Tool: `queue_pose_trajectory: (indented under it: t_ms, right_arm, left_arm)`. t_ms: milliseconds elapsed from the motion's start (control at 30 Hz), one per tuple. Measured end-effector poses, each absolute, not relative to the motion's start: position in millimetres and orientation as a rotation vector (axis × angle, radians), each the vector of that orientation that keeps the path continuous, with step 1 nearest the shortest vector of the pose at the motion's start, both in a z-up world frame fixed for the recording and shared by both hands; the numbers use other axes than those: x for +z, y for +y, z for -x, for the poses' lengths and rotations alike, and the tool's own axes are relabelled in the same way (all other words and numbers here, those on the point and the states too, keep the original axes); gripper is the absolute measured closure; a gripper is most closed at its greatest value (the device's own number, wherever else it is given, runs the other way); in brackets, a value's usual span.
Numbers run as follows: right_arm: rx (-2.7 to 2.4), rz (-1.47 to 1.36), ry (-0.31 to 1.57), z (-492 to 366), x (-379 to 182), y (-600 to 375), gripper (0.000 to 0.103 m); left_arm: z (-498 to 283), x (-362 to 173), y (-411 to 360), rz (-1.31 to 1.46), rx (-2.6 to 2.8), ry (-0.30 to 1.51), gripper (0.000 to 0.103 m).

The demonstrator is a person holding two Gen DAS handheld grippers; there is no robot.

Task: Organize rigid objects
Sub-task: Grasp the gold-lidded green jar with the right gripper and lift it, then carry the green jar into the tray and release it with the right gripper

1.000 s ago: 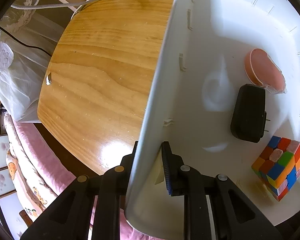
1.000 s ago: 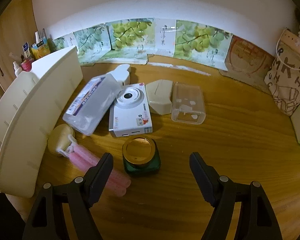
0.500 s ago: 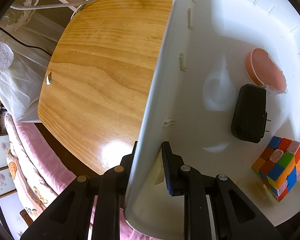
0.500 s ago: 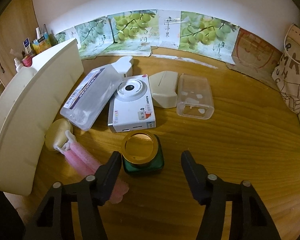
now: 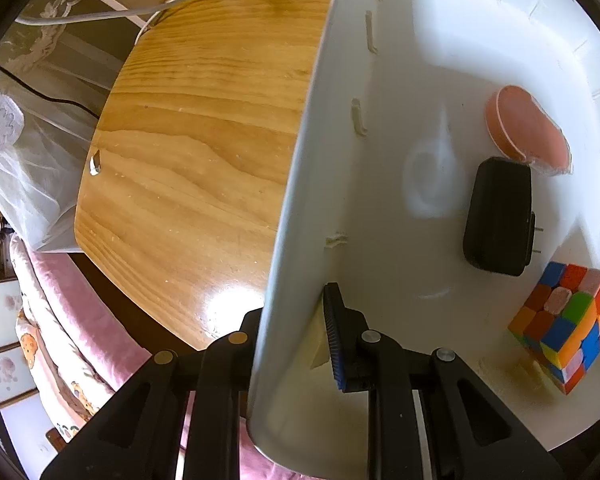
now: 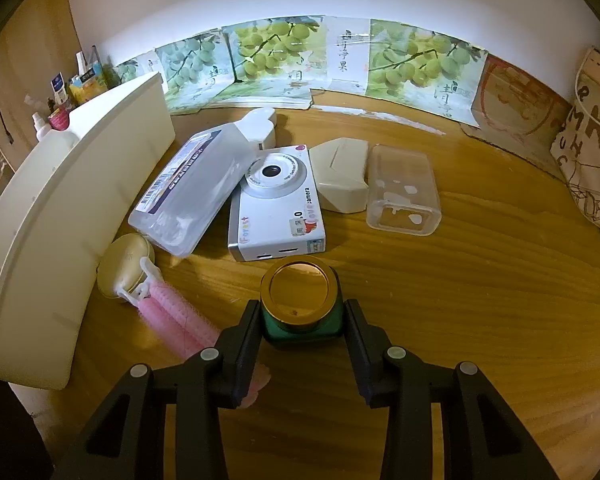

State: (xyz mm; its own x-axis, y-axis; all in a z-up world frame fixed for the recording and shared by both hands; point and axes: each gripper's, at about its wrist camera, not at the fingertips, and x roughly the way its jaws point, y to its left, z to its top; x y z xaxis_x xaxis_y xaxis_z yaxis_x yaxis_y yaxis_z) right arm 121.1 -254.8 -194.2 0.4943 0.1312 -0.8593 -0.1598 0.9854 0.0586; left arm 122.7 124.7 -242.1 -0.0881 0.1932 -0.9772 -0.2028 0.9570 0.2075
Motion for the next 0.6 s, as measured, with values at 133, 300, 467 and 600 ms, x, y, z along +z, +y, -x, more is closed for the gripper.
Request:
queue_pose_trajectory:
  t_ms: [133,300,467,600]
  right_arm:
    - [0.157,0.031,1.04,-118.5,-193.7,-253.4,0.062]
    - [0.117,0.023,1.028,-114.5,-189.7,-253.3,0.063]
    - [0.078,0.011,1.007,-108.2,-180.4,-250.1,0.063]
    - [0.055,0.001,0.991,-103.7,-172.0,-244.0,0.063]
  left_arm:
    - [-123.3,-243.5,123.9,0.0,0.303,1.629,0.082]
    - [-125.8,-244.0,122.2,-0.022,0.269,1.64,0.085]
    - [-129.0,-246.0,120.9,-0.043,0.235,1.66,0.086]
    - [-131.2,-248.0,120.4,-0.054,0.202,1.665,0.088]
